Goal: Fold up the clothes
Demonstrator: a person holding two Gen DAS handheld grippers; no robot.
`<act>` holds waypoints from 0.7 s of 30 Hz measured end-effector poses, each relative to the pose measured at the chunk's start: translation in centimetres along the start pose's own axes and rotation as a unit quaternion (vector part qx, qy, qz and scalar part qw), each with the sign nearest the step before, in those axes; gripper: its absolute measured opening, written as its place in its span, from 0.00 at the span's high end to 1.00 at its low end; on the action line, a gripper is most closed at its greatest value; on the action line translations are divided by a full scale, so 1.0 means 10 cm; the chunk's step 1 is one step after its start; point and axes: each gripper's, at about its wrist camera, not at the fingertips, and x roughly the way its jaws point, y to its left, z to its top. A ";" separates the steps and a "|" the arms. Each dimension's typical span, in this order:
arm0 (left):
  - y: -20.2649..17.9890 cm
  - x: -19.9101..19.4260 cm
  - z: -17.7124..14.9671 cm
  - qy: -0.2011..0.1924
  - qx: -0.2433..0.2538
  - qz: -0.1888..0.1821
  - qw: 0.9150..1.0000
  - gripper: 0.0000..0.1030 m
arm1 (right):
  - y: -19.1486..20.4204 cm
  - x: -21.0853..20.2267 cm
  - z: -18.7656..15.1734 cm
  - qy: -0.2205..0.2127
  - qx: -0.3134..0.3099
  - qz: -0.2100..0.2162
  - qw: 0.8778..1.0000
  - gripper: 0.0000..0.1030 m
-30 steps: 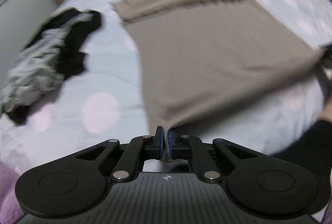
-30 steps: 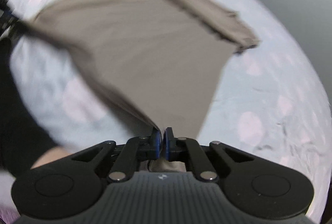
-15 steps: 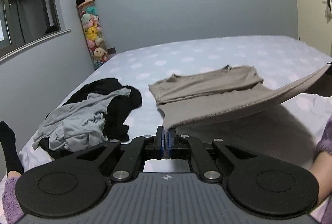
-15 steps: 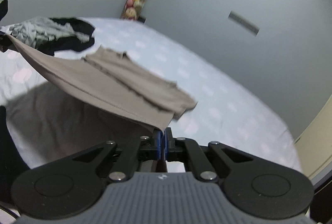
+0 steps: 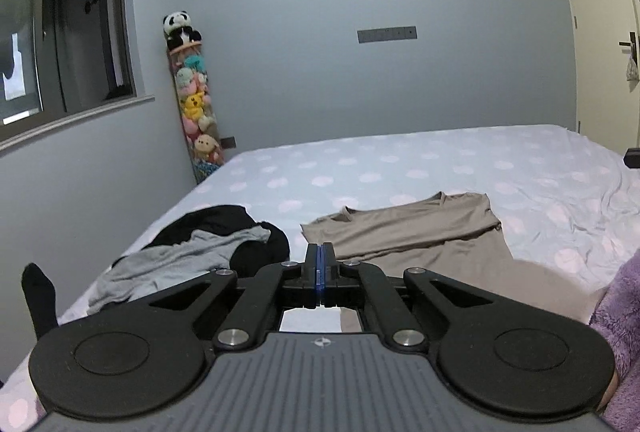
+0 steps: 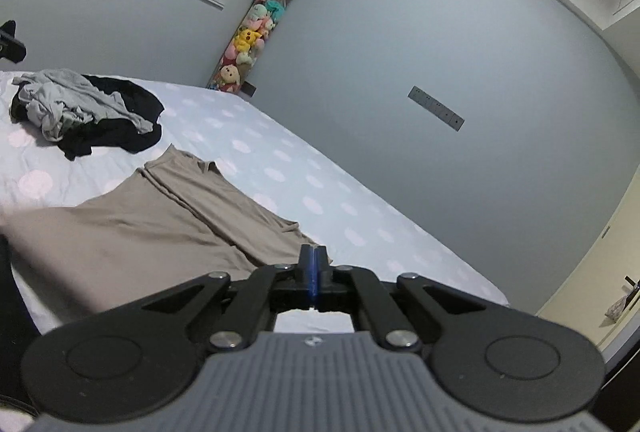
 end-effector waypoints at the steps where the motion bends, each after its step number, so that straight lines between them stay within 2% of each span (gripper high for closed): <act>1: 0.00 -0.02 0.01 -0.002 0.001 0.001 1.000 1.00 | 0.00 0.00 0.00 0.004 0.000 0.005 1.000 1.00; 5: 0.01 -0.11 0.05 -0.008 0.007 0.003 1.000 1.00 | 0.06 0.10 -0.07 0.031 -0.001 0.033 0.999 1.00; 14: 0.01 0.20 -0.25 0.059 0.051 -0.034 0.996 1.00 | 0.28 0.47 -0.35 0.107 -0.015 0.112 0.988 0.95; 17: 0.00 0.29 -0.36 0.083 0.086 -0.052 0.992 0.98 | 0.38 0.61 -0.45 0.136 -0.030 0.137 0.981 0.92; 20: -0.03 0.42 -0.46 0.109 0.124 -0.071 0.984 0.92 | 0.48 0.74 -0.54 0.163 -0.049 0.161 0.972 0.84; 21: -0.05 0.45 -0.50 0.117 0.135 -0.079 0.981 0.91 | 0.51 0.78 -0.57 0.171 -0.057 0.168 0.969 0.78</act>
